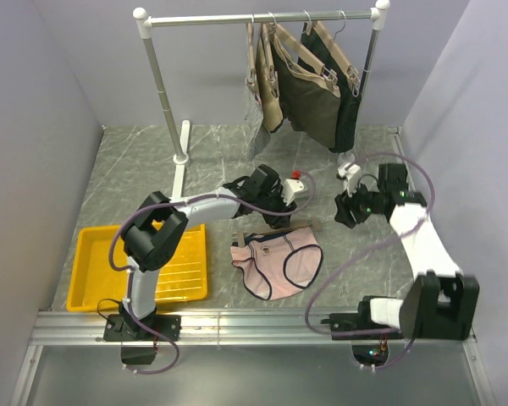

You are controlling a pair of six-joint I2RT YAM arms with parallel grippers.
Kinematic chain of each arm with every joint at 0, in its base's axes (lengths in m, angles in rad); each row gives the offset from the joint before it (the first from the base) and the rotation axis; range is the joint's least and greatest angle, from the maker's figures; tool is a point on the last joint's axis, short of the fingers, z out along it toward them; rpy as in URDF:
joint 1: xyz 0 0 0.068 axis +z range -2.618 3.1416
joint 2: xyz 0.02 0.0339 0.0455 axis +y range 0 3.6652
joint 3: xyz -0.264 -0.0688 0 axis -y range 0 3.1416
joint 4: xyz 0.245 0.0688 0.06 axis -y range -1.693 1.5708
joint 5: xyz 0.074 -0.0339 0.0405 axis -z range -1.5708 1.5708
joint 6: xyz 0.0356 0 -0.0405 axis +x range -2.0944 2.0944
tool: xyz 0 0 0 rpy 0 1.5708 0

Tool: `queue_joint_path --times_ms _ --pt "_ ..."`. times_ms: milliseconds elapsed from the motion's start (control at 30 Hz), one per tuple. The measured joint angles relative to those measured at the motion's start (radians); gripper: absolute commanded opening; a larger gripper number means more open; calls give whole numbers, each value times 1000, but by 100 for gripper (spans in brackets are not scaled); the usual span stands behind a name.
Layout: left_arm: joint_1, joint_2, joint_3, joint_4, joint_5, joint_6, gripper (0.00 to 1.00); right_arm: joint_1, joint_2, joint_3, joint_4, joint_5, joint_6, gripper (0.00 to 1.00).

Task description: Clip the underwear to the hanger

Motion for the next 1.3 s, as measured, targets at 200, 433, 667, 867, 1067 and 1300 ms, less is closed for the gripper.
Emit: queue_joint_path --times_ms 200,433,667,867,1067,1300 --pt "-26 62 59 -5 -35 10 40 -27 263 193 -85 -69 -62 59" --pt "-33 101 67 -31 -62 20 42 -27 422 297 -158 -106 -51 59" --pt "-43 118 80 -41 -85 40 25 -27 506 325 -161 -129 57 60" --pt "-49 121 87 -41 -109 45 0 -29 576 327 -162 -149 166 54" --pt "-53 98 48 -6 -134 46 0 -72 672 371 -171 -207 252 43" --pt "-71 -6 -69 38 -200 56 0 -119 698 413 -185 -321 319 42"
